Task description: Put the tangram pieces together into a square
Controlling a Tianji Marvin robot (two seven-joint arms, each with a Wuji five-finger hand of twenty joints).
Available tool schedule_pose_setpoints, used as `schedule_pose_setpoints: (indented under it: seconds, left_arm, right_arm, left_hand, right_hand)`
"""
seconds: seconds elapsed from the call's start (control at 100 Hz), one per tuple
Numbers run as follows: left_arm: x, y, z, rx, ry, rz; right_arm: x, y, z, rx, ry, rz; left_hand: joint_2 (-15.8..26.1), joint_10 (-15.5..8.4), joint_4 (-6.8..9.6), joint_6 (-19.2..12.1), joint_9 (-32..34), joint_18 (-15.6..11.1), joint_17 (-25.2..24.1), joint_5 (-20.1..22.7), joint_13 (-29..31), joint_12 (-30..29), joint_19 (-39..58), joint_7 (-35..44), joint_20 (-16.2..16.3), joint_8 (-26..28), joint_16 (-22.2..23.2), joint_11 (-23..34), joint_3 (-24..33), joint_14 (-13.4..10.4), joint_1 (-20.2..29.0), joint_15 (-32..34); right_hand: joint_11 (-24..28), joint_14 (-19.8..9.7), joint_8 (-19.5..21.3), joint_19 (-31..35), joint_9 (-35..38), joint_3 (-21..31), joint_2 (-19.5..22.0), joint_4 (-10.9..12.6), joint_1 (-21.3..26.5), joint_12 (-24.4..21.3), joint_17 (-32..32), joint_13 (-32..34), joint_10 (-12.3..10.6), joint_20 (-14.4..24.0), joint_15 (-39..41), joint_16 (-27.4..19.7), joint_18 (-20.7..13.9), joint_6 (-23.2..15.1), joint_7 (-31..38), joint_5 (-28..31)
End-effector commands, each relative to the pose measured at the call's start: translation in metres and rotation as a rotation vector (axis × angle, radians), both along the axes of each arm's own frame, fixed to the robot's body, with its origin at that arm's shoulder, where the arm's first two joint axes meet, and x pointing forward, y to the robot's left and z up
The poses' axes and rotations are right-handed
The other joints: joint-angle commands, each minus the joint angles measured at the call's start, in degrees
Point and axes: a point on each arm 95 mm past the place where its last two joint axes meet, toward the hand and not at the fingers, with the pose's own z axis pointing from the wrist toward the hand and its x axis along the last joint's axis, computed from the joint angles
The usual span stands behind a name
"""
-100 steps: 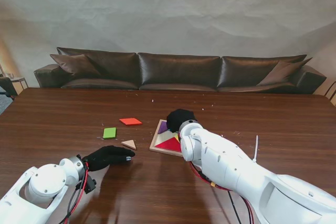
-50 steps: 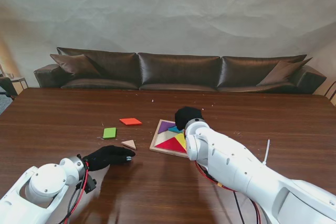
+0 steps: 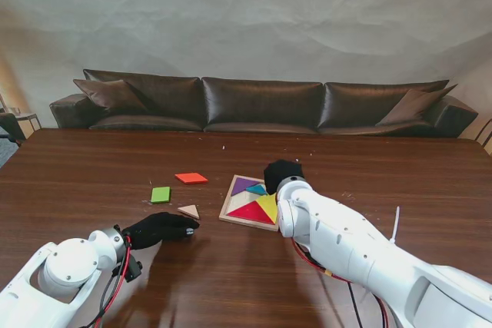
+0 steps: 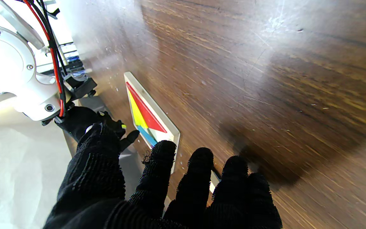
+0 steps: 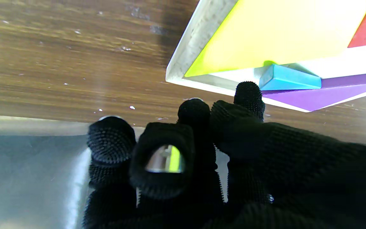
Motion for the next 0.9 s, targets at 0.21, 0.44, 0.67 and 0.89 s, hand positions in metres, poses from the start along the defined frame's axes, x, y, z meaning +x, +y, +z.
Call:
schedule_pose_setpoints:
  seconds: [0.21,0.44,0.67,0.89]
  left_arm:
    - [-0.008,-0.001,-0.011,0.002,0.044,-0.007]
    - [-0.008,-0.002,-0.011,0.000,0.044,-0.009]
    - [-0.008,-0.002,-0.011,0.000,0.045,-0.010]
    - [-0.009,-0.003,-0.011,0.000,0.050,-0.010]
  right_arm:
    - [-0.008,0.006,-0.009,0.007,0.040,0.020]
    - [-0.014,0.009,-0.012,0.030,0.042,0.026]
    - [-0.021,0.012,-0.013,0.046,0.038,0.032]
    - [-0.028,0.017,-0.009,0.067,0.018,0.046]
  left_hand:
    - [2.5,-0.3,1.67,-0.2,0.2,12.8,1.6,0.7,0.7,0.6,0.3,0.2,-1.3,0.2,0.7,0.2,-1.4,3.4,0.9,0.2]
    - [2.6,-0.4,1.67,-0.2,0.2,12.7,1.7,0.7,0.6,0.6,0.3,0.2,-1.3,0.2,0.7,0.2,-1.4,3.5,1.0,0.2]
    - [2.6,-0.4,1.68,-0.2,0.2,12.7,1.7,0.7,0.6,0.6,0.3,0.2,-1.3,0.2,0.7,0.1,-1.3,3.4,1.0,0.2]
    - [2.6,-0.3,1.66,-0.1,0.2,12.7,1.7,0.8,0.7,0.6,0.3,0.2,-1.3,0.2,0.7,0.2,-1.4,3.6,0.9,0.2]
  right_hand:
    - [1.3,-1.5,-0.7,3.9,1.0,3.7,-2.6,-1.3,-1.0,-0.3,1.3,1.5,-1.2,0.8,2.5,0.8,0.6,-0.5,1.3,1.0]
    - [1.2,-1.5,-0.8,4.0,1.0,3.6,-2.5,-1.4,-0.9,-0.3,1.4,1.5,-1.2,0.7,2.6,0.9,0.5,-0.6,1.3,1.0]
    - [1.2,-1.6,-0.8,4.0,1.1,3.4,-2.3,-1.3,-0.8,-0.2,1.4,1.5,-1.1,0.6,2.6,0.9,0.4,-0.5,1.4,1.0]
    - [1.2,-1.5,-0.8,4.1,1.1,3.2,-2.2,-1.2,-0.7,-0.3,1.4,1.5,-1.0,0.6,2.6,0.9,0.5,-0.5,1.6,1.3]
